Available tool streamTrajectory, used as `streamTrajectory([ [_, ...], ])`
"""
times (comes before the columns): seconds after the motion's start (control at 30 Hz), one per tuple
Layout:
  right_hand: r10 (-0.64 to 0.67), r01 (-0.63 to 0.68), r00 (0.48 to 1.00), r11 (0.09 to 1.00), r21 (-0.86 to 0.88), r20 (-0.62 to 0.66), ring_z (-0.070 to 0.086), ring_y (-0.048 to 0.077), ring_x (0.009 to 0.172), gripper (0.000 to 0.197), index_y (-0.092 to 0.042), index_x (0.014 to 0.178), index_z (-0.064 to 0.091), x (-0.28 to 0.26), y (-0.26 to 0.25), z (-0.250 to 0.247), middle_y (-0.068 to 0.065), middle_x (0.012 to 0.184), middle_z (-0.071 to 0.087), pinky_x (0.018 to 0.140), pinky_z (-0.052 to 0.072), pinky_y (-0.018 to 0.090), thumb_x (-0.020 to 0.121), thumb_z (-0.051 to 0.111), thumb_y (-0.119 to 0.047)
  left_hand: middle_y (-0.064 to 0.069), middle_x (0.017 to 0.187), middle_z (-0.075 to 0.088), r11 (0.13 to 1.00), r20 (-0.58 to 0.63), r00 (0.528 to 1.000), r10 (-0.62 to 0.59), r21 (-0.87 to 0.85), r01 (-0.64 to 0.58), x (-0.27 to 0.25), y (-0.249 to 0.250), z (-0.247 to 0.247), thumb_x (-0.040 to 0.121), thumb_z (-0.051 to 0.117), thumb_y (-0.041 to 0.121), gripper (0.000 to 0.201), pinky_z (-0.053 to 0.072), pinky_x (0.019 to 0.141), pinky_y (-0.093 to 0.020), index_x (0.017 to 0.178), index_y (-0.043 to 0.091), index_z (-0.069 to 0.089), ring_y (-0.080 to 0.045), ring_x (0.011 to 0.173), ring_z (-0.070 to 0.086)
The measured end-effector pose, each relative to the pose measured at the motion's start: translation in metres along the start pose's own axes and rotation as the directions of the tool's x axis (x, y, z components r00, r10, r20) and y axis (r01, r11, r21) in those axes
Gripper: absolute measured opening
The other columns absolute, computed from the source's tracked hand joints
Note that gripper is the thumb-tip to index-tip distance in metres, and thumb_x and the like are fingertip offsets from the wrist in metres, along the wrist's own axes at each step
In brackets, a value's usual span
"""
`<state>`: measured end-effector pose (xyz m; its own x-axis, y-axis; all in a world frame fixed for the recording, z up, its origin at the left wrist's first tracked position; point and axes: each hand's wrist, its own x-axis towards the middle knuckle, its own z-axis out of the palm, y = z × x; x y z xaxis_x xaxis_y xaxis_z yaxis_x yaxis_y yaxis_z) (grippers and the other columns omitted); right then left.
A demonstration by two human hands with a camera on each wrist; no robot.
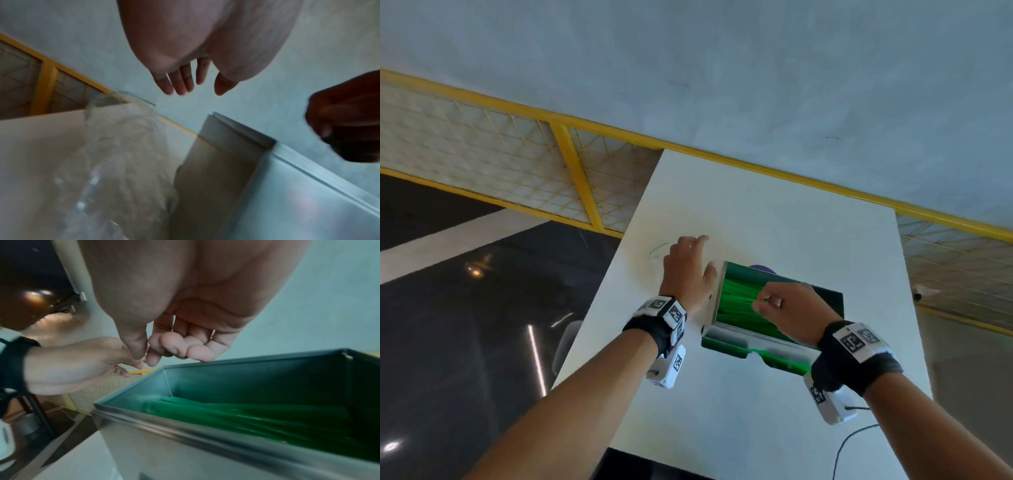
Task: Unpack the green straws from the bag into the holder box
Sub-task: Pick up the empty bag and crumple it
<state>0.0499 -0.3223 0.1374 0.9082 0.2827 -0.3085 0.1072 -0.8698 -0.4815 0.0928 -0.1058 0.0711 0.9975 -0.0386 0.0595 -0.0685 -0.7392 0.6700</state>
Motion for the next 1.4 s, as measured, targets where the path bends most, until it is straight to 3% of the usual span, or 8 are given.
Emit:
streamTrajectory([
  [0.17,-0.135,0.138,0.99,0.988,0.071,-0.044,0.057,-0.003,0.068,0.013,-0.031,0.083,0.069,0.005,-0.048,0.005,-0.012,0.067,0.063,0.063,0.041,0.007,0.095,0.065,-0.028,-0.015,0.151,0.027,0.812,0.118,0.81,-0.574,0.212,0.544,0.0,-0.058,-0.016,0.059,0.072,0.072,0.119,0.028,0.109,-0.053,0.149,0.014,0.02,-0.038,0.137,0.031],
  [0.27,-0.206,0.208,0.978,0.972,0.109,-0.026,0.061,0.003,0.069,0.014,-0.033,0.087,0.07,0.017,-0.072,0.013,-0.014,0.073,0.068,0.064,0.045,0.009,0.094,0.065,-0.024,-0.013,0.142,0.051,0.755,0.325,0.692,-0.645,0.128,0.644,-0.006,-0.08,0.002,0.069,0.075,0.06,0.104,0.028,0.11,-0.053,0.146,0.013,0.023,-0.037,0.132,0.047],
  [0.4,-0.275,0.275,0.961,0.957,0.09,-0.019,0.063,0.007,0.08,0.015,-0.032,0.099,0.071,0.038,-0.095,0.025,-0.015,0.092,0.065,0.072,0.048,0.014,0.095,0.064,-0.019,-0.007,0.121,0.067,0.787,0.189,0.824,-0.534,-0.245,0.566,-0.011,-0.09,0.0,0.088,0.06,0.017,0.043,0.043,0.099,-0.035,0.131,0.015,0.052,-0.028,0.113,0.063],
  [0.57,-0.115,0.118,0.992,0.99,0.077,-0.044,0.055,0.014,0.113,0.059,-0.04,0.141,0.047,0.064,-0.118,0.033,-0.008,0.144,0.036,0.098,0.048,0.028,0.089,0.073,-0.03,-0.003,0.065,0.051,0.776,-0.115,0.917,-0.382,-0.578,0.251,-0.005,-0.071,-0.056,0.078,0.046,0.035,0.031,0.036,0.058,-0.03,0.068,0.006,0.05,-0.021,0.061,0.045],
  [0.77,-0.099,0.138,0.988,0.905,0.403,-0.116,0.075,0.019,0.073,0.034,-0.031,0.104,0.065,0.078,-0.147,0.042,-0.005,0.103,0.073,0.062,0.052,0.026,0.092,0.057,0.0,0.003,0.117,0.062,0.671,-0.121,0.943,-0.31,-0.73,0.127,-0.014,-0.031,-0.108,0.074,0.053,0.031,0.042,0.052,0.082,-0.026,0.116,0.024,0.058,-0.011,0.107,0.062],
  [1.0,-0.248,0.237,0.968,0.875,0.423,-0.03,0.075,0.019,0.081,0.036,-0.018,0.095,0.072,0.082,-0.162,0.029,0.004,0.089,0.077,0.08,0.063,0.044,0.087,0.053,0.01,0.019,0.103,0.056,0.701,-0.165,0.972,-0.167,-0.713,0.0,-0.022,-0.011,-0.126,0.088,0.067,0.029,0.073,0.06,0.079,-0.028,0.148,0.038,0.026,0.005,0.088,0.065],
  [1.17,-0.152,0.225,0.974,0.664,0.713,-0.166,0.073,0.012,0.089,0.036,-0.021,0.122,0.06,0.071,-0.164,0.026,0.008,0.118,0.063,0.09,0.058,0.034,0.092,0.07,-0.004,-0.001,0.083,0.067,0.635,-0.383,0.817,-0.431,-0.772,-0.027,0.004,-0.017,-0.143,0.083,0.041,0.02,0.027,0.048,0.064,-0.023,0.084,0.006,0.064,-0.003,0.068,0.058],
  [1.4,-0.073,0.185,0.979,0.698,0.692,-0.188,0.072,0.017,0.07,0.019,-0.004,0.082,0.064,0.084,-0.185,0.022,0.014,0.087,0.07,0.067,0.062,0.03,0.083,0.065,0.015,0.0,0.105,0.071,0.585,-0.185,0.902,-0.39,-0.807,0.087,-0.002,-0.004,-0.134,0.079,0.047,0.04,0.037,0.059,0.083,-0.041,0.105,0.023,0.068,-0.013,0.095,0.069],
])
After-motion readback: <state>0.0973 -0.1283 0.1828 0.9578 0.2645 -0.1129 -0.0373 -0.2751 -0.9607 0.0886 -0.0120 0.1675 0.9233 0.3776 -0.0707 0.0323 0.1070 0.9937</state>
